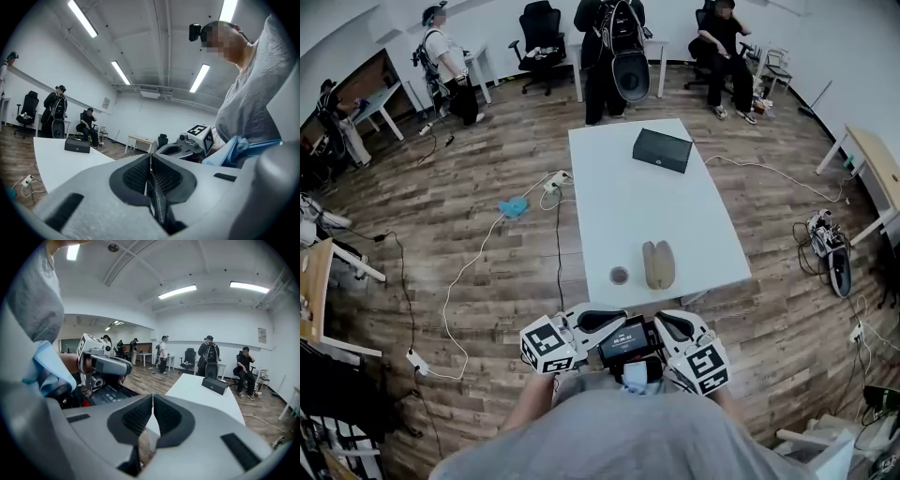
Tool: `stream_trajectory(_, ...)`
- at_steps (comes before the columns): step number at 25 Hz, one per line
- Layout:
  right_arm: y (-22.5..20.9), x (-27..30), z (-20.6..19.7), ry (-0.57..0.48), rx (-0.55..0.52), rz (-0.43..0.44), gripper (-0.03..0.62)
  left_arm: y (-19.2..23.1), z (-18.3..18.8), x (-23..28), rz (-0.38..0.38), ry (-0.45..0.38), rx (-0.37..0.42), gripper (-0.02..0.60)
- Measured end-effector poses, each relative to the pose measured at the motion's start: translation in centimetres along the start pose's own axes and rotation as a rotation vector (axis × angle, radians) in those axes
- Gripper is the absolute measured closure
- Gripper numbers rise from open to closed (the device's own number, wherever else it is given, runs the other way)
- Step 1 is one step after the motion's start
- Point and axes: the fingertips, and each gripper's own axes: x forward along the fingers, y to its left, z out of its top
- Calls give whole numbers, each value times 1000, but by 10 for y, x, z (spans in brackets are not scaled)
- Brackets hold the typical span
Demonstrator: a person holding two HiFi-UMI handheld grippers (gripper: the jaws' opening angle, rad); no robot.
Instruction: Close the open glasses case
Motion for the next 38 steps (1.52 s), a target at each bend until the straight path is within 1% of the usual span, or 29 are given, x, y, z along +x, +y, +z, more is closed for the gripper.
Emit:
stream_trajectory(3, -5, 16, 4, 18, 6, -23, 563, 18, 1, 0, -37, -2, -18, 561)
stream_trajectory(6, -10, 22, 3, 36, 27, -50, 563, 27, -2, 5, -79, 0, -37, 561)
stream_trajectory(11, -24, 24, -3, 52, 91, -92, 563, 35, -7, 14, -110, 0, -66, 561)
stream_trajectory(15, -42, 21, -1, 19, 158, -155, 563, 39, -18, 22, -136, 36, -91, 561)
stream_trajectory(18, -61, 13, 0, -41, 252, -183, 563, 44, -17, 28, -144, 30, -106, 561)
stream_trajectory(20, -78, 11, -6, -49, 312, -210, 562, 47, -16, 30, -148, 25, -120, 561)
stream_trajectory(24, -116, 20, -28, 5, 359, -243, 560, 54, -19, 30, -158, 15, -158, 561)
stream_trajectory(26, -132, 29, -40, 28, 389, -249, 560, 64, -18, 27, -158, -3, -187, 561)
stream_trajectory(28, -143, 39, -51, 50, 422, -248, 559, 82, -14, 26, -147, -5, -188, 561)
stream_trajectory(30, -151, 51, -63, 78, 451, -248, 559, 101, -12, 30, -154, 21, -150, 561)
stream_trajectory(32, -156, 62, -76, 107, 494, -247, 557, 122, -12, 42, -193, 79, -73, 560)
stream_trajectory(33, -158, 68, -83, 117, 525, -244, 553, 133, -14, 52, -219, 121, -22, 560)
stream_trajectory(34, -160, 73, -91, 126, 563, -237, 530, 144, -17, 63, -245, 171, 34, 560)
stream_trajectory(35, -162, 79, -98, 136, 602, -227, 472, 154, -21, 75, -270, 226, 88, 560)
stream_trajectory(36, -164, 84, -106, 146, 636, -217, 454, 164, -27, 89, -294, 281, 137, 560)
stream_trajectory(37, -166, 89, -114, 159, 659, -212, 454, 172, -32, 102, -312, 327, 174, 560)
stream_trajectory(38, -170, 94, -122, 176, 670, -213, 454, 180, -36, 116, -326, 359, 193, 558)
